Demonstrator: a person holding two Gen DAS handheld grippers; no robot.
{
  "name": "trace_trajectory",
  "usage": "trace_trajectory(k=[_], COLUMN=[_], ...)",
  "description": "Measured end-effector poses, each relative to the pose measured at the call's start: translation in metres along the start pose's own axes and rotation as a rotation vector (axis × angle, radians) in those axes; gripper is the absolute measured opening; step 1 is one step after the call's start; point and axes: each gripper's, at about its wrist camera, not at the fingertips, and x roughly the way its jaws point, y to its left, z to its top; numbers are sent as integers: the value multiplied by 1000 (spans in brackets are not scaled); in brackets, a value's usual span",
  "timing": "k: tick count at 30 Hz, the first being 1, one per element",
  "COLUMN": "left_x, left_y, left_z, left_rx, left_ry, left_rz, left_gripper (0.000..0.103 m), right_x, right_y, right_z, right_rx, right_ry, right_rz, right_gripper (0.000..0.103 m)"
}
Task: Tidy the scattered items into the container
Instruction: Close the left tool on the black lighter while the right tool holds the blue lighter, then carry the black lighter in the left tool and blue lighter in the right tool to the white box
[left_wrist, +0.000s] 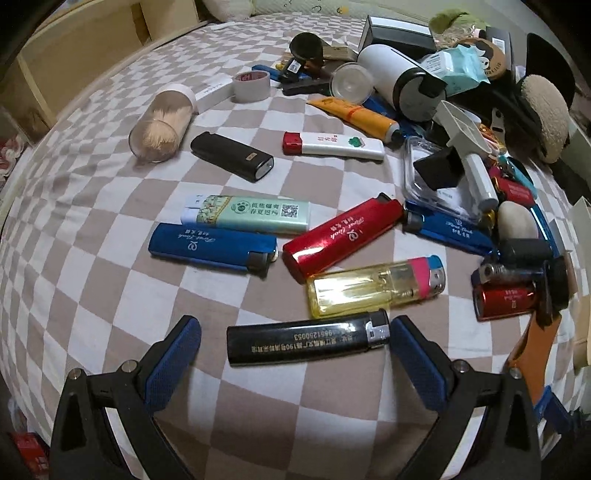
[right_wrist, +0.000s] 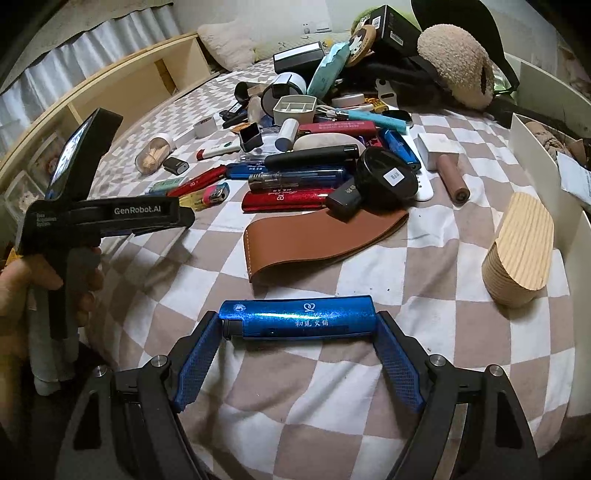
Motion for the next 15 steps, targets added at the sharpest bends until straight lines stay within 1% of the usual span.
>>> trace_trajectory(k=[1,4,5,6,11,15], left_x=[-1,-7,-9,-10,-13,-21], left_y=[0,2,3,4,5,1], left_z=[-1,-4,-6,-7,-12,-19], left_rx=[-1,-4,-9,-13,-26,-21], left_ry=[-3,-14,-19,-24,-34,-48], left_rz=[-3,-14,-18,-22,-40,-77], left_gripper=[99,90,84,81,81,81], right_x=[0,0,-1,-1,-1,-3], right_y=[0,-1,-1,0,2,1], right_z=[0,0,0,0,-1,-1], right_rx=[1,5,6,5,-8,-5], right_ry=[0,-1,-2,-2,-6,-10], right_rz=[1,2,1,-1,-14,-11], right_gripper=[83,83,83,83,83,83])
